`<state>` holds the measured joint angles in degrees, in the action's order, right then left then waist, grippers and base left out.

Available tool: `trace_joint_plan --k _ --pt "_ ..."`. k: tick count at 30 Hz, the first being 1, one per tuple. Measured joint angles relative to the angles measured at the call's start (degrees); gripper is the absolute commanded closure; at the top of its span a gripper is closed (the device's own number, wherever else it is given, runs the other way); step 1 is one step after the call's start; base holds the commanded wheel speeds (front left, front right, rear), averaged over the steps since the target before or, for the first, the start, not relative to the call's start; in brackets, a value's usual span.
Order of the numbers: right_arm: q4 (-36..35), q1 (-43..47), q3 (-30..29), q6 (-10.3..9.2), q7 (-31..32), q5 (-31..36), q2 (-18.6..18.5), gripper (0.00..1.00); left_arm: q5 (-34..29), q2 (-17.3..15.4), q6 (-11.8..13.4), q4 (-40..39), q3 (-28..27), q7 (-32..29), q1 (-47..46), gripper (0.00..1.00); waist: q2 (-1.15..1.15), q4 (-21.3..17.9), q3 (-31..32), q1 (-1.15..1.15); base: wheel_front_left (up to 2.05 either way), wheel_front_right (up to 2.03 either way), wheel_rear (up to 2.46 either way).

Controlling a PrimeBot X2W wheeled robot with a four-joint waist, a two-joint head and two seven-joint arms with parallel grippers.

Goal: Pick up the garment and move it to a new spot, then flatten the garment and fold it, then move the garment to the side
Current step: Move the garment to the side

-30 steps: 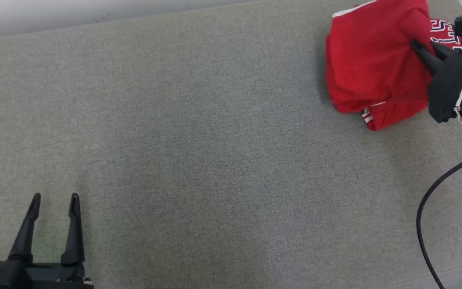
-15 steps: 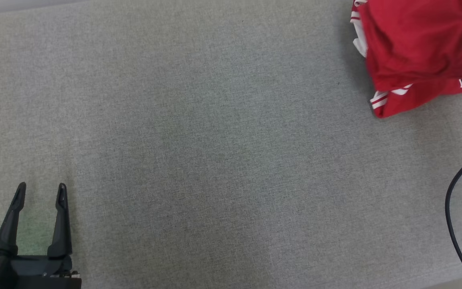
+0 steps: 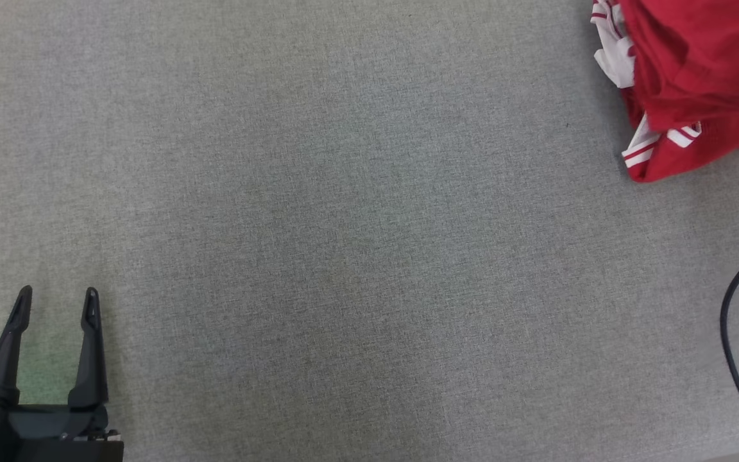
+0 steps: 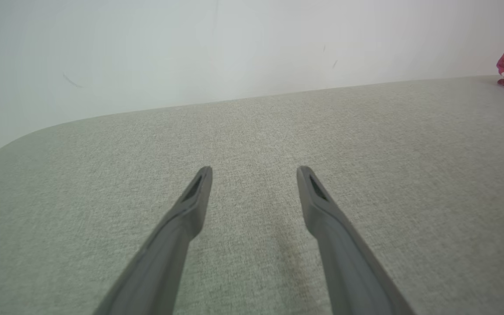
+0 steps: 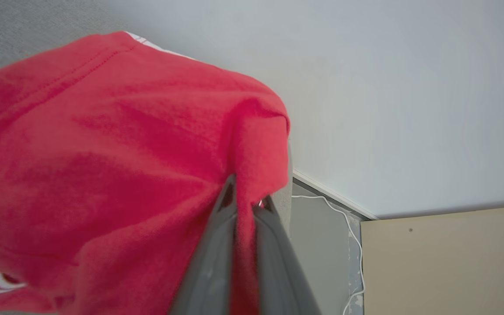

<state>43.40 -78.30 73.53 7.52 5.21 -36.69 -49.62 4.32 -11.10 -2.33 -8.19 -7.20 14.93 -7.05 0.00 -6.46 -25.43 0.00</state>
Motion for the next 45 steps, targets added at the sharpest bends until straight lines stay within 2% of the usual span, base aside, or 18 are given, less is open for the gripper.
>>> trace_joint_plan --k 7,8,10,11,19,23,28,32,41,45 --pt "1.1 -0.4 0.0 0.0 0.6 0.9 -0.1 1.0 0.1 -0.2 0.4 -0.1 0.2 0.0 0.0 0.0 0.0 -0.1 -0.6 0.0 0.0 0.0 0.0" --pt "1.3 -0.4 0.0 0.0 0.7 0.9 -0.1 0.82 0.2 -0.2 0.4 0.0 0.2 0.0 0.0 0.0 0.0 -0.1 -0.6 0.0 0.0 0.0 0.0" --pt "1.8 -0.4 0.0 0.0 0.6 1.4 0.1 0.18 0.2 -0.3 0.5 0.0 0.3 0.0 -0.1 0.0 0.0 -0.1 -0.7 0.0 0.0 0.0 0.0" --pt "2.0 -0.4 0.0 0.0 0.6 1.5 0.2 0.0 0.2 -0.3 0.6 0.1 0.3 0.0 -0.1 0.0 0.0 -0.1 -0.7 0.0 0.0 0.0 0.0" --pt "3.4 -0.8 0.0 0.0 0.5 3.3 0.9 0.0 0.5 -0.3 1.0 0.5 0.8 0.0 -0.1 0.0 0.0 -0.1 0.2 0.0 0.0 0.0 0.0" --pt "4.6 -1.2 -2.2 0.0 -4.1 0.2 2.4 0.0 0.6 0.1 1.4 0.8 1.0 0.0 0.0 0.0 0.0 0.0 1.2 0.0 0.0 0.0 0.0" --pt "7.6 0.0 -8.4 -0.01 -12.4 -5.4 6.2 0.0 1.2 1.0 1.6 1.9 1.2 0.0 0.1 0.0 0.0 0.3 3.1 0.0 0.0 0.0 0.0" --pt "8.6 3.5 -11.2 0.0 -17.2 -8.3 10.0 0.0 1.8 2.2 1.9 2.4 1.2 0.0 0.7 0.0 0.0 0.5 5.2 0.0 0.0 0.0 0.0" --pt "7.9 9.8 -17.7 0.0 -20.2 -10.2 15.7 0.0 2.2 4.0 2.0 3.4 1.2 0.0 2.5 0.0 0.0 1.2 10.0 -0.01 0.0 0.0 0.0" --pt "3.7 13.4 -24.0 0.0 -20.3 -8.5 17.8 0.0 2.2 4.4 2.2 3.8 1.1 0.0 3.2 0.0 0.0 1.4 12.4 -0.01 0.0 0.0 0.0"
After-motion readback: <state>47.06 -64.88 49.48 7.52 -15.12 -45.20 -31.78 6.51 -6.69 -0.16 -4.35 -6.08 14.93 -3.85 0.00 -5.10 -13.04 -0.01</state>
